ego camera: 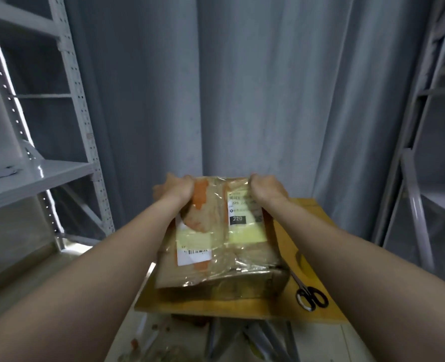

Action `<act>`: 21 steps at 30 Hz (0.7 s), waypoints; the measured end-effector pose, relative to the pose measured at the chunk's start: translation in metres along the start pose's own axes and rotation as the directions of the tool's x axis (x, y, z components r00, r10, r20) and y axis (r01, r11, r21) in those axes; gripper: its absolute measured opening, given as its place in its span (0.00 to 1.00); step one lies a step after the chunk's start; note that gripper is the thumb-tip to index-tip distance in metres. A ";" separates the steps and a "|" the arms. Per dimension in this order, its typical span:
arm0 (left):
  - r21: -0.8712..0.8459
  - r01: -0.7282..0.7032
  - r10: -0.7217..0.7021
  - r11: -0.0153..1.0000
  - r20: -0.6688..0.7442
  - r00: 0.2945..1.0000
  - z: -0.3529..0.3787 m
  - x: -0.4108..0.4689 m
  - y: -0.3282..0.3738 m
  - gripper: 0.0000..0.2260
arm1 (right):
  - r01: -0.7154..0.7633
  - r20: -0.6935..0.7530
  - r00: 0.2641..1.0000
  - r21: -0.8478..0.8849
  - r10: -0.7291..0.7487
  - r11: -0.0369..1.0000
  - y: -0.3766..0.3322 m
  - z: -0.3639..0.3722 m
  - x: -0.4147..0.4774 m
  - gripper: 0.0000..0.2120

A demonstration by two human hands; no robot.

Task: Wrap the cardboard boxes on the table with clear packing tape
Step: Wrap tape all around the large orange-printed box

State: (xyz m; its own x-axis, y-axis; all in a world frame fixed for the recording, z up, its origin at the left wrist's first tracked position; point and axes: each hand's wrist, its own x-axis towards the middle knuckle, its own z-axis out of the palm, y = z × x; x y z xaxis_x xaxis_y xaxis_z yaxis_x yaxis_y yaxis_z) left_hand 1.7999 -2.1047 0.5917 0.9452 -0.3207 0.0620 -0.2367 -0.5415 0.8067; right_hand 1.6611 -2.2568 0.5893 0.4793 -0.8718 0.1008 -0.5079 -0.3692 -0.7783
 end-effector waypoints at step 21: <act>0.096 -0.131 0.137 0.987 -0.059 0.989 -0.038 -0.072 -0.023 0.24 | 0.195 -0.227 0.939 -0.263 -0.257 0.945 -0.010 -0.055 -0.083 0.21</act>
State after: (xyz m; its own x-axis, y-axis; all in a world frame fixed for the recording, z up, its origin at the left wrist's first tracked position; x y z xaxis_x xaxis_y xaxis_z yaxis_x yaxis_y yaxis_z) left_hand 1.7459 -2.0390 0.5908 0.9153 -0.3458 0.2064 -0.3792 -0.5671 0.7311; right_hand 1.5870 -2.1982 0.6226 0.4182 -0.7973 0.4352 -0.5747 -0.6033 -0.5530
